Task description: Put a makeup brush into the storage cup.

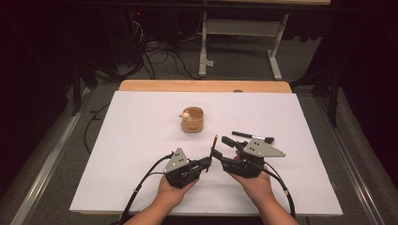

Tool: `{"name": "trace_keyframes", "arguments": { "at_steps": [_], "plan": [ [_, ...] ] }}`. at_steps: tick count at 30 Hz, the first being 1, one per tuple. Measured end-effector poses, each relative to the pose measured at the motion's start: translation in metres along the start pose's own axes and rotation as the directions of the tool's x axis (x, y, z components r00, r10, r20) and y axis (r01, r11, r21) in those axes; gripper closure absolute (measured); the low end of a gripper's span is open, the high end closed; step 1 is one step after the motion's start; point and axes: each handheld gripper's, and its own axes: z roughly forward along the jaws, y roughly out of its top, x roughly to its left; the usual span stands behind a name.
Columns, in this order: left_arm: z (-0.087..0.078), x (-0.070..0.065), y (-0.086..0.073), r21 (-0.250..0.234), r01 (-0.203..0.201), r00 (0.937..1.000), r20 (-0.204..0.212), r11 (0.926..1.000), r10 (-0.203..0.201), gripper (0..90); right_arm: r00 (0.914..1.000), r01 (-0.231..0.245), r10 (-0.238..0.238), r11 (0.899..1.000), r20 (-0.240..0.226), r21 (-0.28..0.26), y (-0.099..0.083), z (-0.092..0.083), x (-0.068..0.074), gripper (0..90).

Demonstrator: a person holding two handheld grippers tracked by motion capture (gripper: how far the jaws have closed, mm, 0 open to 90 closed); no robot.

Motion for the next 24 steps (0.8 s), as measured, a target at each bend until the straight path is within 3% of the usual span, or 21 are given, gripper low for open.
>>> {"name": "trace_keyframes", "arguments": {
  "at_steps": [7, 15, 24],
  "plan": [
    [0.0022, -0.0042, -0.0011, 0.001, -0.008, 0.9999, 0.007, 1.0000, 0.008, 84.3, 0.9999, -0.010, 0.010, 1.000, -0.011, -0.007, 0.0001, -0.0005, 0.0000, 57.8],
    [0.0024, -0.0064, -0.0011, -0.004, -0.011, 0.9999, 0.010, 0.9999, 0.011, 84.3, 0.9985, -0.047, 0.046, 0.999, -0.030, -0.018, -0.0015, 0.0003, -0.0026, 67.1],
    [0.0028, -0.0074, -0.0017, -0.001, -0.013, 0.9999, 0.008, 0.9999, 0.013, 84.3, 0.9979, -0.048, 0.047, 0.999, -0.044, -0.015, -0.0032, 0.0011, -0.0032, 75.6]
  ]
}}
